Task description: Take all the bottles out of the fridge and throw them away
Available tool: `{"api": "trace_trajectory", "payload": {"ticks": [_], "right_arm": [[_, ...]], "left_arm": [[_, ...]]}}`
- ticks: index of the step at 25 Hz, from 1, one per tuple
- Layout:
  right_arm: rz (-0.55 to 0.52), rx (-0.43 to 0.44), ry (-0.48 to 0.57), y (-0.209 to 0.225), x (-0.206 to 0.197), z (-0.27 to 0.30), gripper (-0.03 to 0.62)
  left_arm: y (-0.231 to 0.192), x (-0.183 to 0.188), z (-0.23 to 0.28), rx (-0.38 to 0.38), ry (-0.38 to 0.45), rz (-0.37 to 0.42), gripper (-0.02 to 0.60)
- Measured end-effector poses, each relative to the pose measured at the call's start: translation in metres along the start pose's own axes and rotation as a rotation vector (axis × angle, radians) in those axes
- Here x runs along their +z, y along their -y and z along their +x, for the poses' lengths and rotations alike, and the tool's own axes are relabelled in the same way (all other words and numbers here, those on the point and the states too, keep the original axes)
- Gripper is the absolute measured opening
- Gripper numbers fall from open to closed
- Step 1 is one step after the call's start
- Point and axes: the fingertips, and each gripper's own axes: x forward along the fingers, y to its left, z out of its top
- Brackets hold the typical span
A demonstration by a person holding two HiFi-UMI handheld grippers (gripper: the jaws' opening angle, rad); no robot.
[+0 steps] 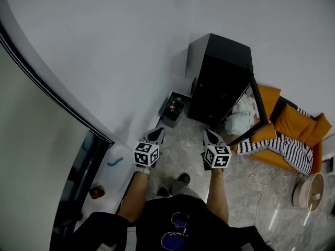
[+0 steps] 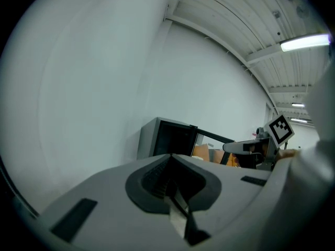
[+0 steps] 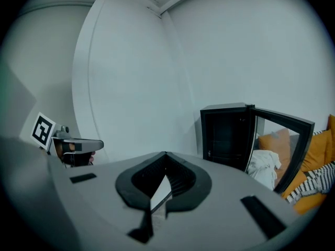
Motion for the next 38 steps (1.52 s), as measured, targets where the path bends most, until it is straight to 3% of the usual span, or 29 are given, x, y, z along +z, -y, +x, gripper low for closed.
{"api": "trace_trajectory", "payload": {"ticks": [38], "right_arm": [[-0.045,0.050,0.022,-0.026,-0.002,-0.003,0.008]], "left_arm": [[-0.001,0.006,-0.010,0.001,0.021,-0.005,0.006]]}}
